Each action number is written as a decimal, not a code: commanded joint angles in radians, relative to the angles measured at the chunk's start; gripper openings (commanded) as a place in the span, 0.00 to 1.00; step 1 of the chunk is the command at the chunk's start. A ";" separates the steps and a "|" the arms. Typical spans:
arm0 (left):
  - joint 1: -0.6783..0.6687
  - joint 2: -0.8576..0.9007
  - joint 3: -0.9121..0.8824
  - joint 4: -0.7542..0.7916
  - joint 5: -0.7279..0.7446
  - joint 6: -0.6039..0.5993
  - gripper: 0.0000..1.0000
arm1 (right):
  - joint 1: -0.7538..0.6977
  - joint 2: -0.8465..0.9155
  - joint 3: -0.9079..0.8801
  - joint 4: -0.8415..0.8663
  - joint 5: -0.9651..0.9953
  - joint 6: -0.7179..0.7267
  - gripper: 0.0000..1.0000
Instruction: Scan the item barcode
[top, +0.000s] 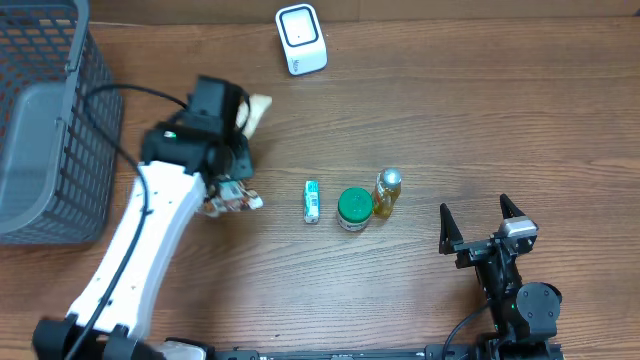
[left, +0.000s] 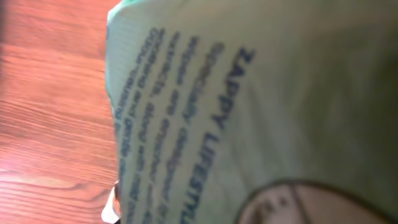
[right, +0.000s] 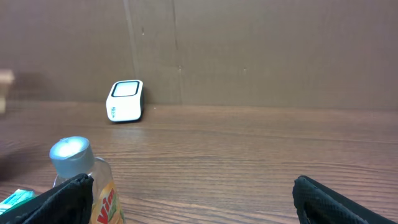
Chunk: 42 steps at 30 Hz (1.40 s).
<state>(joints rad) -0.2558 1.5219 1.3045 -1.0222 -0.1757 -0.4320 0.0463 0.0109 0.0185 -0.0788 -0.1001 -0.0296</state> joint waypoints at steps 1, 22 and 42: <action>-0.019 0.040 -0.094 0.080 -0.017 -0.047 0.27 | -0.002 -0.008 -0.011 0.004 0.002 -0.005 1.00; -0.085 0.298 -0.146 0.160 -0.034 -0.089 0.52 | -0.002 -0.008 -0.011 0.005 0.001 -0.005 1.00; -0.085 0.240 -0.077 0.088 -0.014 -0.039 0.66 | -0.002 -0.008 -0.011 0.004 0.002 -0.005 1.00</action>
<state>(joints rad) -0.3344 1.7874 1.2110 -0.9306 -0.1905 -0.4870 0.0463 0.0109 0.0185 -0.0784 -0.0994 -0.0299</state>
